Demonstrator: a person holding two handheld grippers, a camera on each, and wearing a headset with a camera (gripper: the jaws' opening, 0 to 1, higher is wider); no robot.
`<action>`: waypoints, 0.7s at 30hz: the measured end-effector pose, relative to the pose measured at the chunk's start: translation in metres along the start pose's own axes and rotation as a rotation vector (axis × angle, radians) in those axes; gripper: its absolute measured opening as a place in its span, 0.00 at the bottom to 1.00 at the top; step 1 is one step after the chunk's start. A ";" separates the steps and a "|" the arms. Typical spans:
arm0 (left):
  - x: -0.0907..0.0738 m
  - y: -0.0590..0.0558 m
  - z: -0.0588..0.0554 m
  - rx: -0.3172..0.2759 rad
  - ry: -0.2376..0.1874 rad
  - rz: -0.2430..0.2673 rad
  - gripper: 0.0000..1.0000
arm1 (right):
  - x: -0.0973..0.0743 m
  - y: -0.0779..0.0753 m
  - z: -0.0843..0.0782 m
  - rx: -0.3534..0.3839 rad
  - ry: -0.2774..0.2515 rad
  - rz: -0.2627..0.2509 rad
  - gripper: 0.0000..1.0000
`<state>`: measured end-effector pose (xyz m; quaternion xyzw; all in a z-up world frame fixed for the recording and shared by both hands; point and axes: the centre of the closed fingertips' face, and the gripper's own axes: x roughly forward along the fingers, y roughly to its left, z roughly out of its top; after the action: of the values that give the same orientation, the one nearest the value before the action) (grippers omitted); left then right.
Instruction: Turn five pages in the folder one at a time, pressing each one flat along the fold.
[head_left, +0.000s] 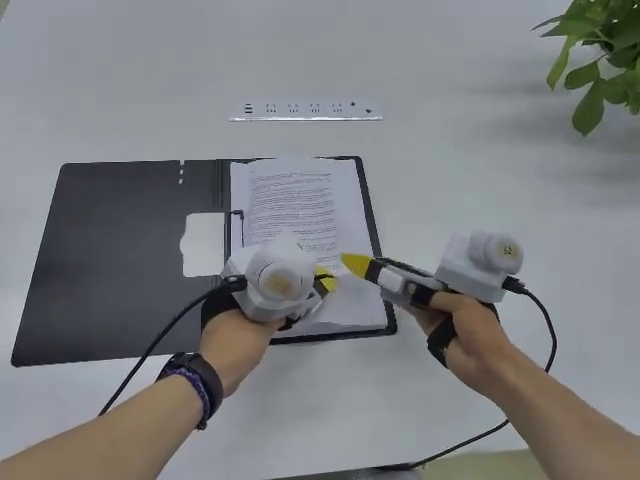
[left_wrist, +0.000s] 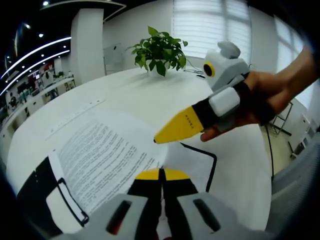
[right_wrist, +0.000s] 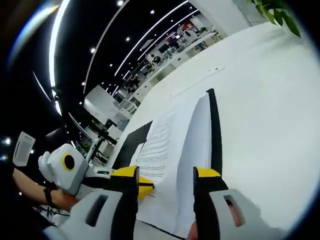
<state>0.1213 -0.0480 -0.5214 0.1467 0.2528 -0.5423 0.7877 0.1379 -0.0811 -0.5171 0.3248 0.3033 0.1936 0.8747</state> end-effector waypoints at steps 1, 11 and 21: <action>0.000 0.000 0.000 0.001 0.002 -0.001 0.00 | 0.000 0.000 -0.002 -0.004 0.003 -0.001 0.36; -0.004 -0.004 -0.003 0.006 0.025 -0.018 0.00 | -0.006 0.007 0.003 0.034 -0.046 0.027 0.00; -0.024 -0.002 -0.010 -0.096 0.028 0.003 0.19 | -0.006 0.018 0.009 0.082 -0.061 0.051 0.00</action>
<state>0.1102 -0.0254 -0.5160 0.1170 0.2894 -0.5262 0.7910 0.1369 -0.0756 -0.4966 0.3734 0.2760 0.1931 0.8643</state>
